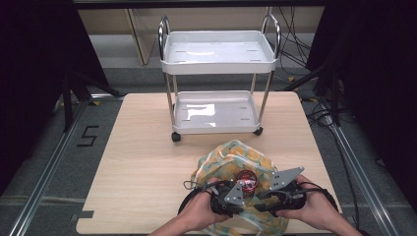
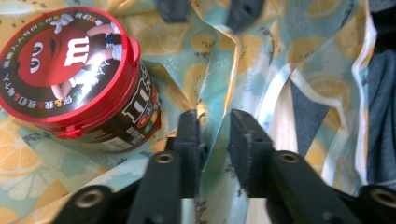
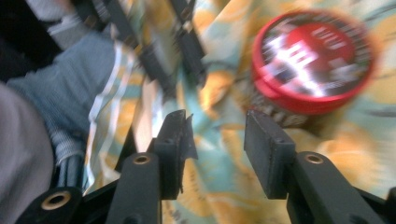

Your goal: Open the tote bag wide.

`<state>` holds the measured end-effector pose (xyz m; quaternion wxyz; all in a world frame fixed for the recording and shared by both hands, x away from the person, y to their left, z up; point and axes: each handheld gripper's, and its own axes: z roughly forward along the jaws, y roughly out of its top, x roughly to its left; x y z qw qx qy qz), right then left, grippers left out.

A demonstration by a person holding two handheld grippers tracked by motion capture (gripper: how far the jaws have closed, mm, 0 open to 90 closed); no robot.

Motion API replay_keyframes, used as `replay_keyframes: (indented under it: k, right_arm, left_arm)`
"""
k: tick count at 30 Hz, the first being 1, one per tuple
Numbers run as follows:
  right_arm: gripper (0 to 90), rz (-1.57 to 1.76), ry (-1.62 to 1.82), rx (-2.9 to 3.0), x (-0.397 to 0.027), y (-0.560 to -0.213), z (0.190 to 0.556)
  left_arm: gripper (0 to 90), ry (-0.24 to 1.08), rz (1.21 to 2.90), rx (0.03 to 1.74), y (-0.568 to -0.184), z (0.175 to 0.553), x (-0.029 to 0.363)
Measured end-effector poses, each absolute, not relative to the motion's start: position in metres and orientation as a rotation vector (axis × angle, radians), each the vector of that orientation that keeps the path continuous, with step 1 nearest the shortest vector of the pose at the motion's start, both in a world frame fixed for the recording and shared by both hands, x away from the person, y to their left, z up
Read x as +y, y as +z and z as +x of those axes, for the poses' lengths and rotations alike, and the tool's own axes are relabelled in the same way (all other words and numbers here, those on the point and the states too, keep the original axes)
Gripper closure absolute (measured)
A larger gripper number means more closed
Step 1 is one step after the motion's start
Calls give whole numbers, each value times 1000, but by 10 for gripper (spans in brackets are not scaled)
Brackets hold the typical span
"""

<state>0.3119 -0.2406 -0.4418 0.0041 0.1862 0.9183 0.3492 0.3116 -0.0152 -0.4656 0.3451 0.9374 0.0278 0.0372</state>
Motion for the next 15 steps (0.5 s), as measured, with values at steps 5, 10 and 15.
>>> replay_keyframes:
  k: [5, 10, 15]
  right_arm:
    - [610, 683, 1107, 2801, -246, -434, 317]
    - [746, 786, 1127, 2730, -248, -430, 320]
    - [783, 855, 1162, 2630, -251, -424, 322]
  left_arm:
    - [624, 96, 2409, 92, -462, 313, -15]
    - [557, 84, 2372, 92, -454, 313, -12]
    - [527, 70, 2354, 103, -452, 311, -11]
